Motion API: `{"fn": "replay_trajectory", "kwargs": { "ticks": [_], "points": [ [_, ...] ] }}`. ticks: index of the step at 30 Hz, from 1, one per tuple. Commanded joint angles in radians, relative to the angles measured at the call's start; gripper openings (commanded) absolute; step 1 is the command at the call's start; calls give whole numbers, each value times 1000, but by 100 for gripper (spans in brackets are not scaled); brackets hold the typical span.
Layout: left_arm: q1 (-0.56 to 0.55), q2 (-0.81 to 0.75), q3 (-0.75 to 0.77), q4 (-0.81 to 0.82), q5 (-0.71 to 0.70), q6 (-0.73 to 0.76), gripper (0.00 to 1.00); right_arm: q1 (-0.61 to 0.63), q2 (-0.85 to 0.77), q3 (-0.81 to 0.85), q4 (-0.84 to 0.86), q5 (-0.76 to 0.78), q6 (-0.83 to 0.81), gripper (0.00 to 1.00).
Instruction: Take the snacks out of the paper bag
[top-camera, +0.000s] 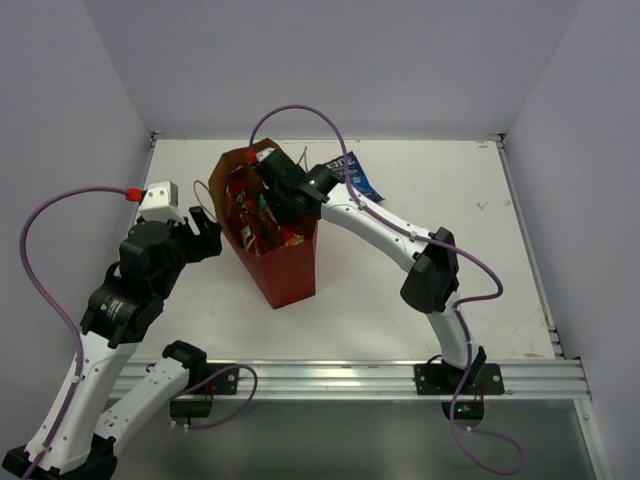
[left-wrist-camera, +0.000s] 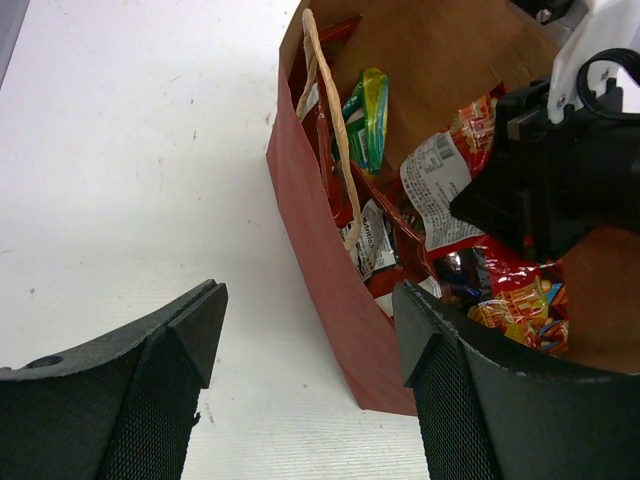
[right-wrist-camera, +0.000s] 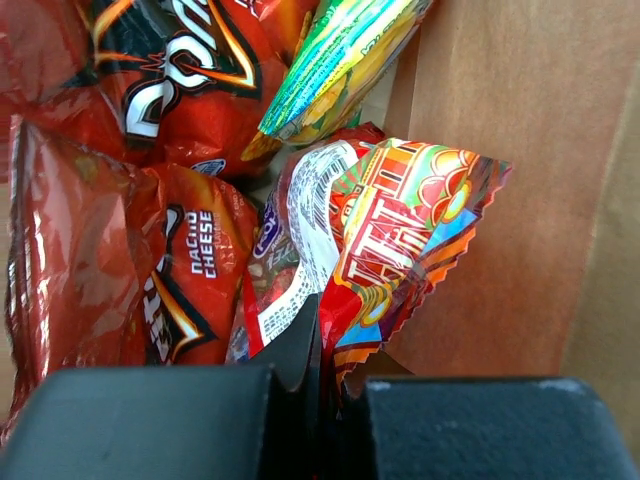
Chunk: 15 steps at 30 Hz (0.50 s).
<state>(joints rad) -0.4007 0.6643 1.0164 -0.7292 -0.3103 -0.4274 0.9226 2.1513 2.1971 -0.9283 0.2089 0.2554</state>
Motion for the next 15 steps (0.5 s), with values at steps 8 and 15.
{"fn": "replay_trajectory", "kwargs": {
  "ticks": [8, 15],
  "points": [
    [-3, 4, -9, 17, 28, -4, 74, -4, -343, 79, 152, -39, -59, 0],
    [-3, 4, -9, 22, 36, -5, 74, -2, -478, 33, 276, -141, -56, 0]
  ]
}}
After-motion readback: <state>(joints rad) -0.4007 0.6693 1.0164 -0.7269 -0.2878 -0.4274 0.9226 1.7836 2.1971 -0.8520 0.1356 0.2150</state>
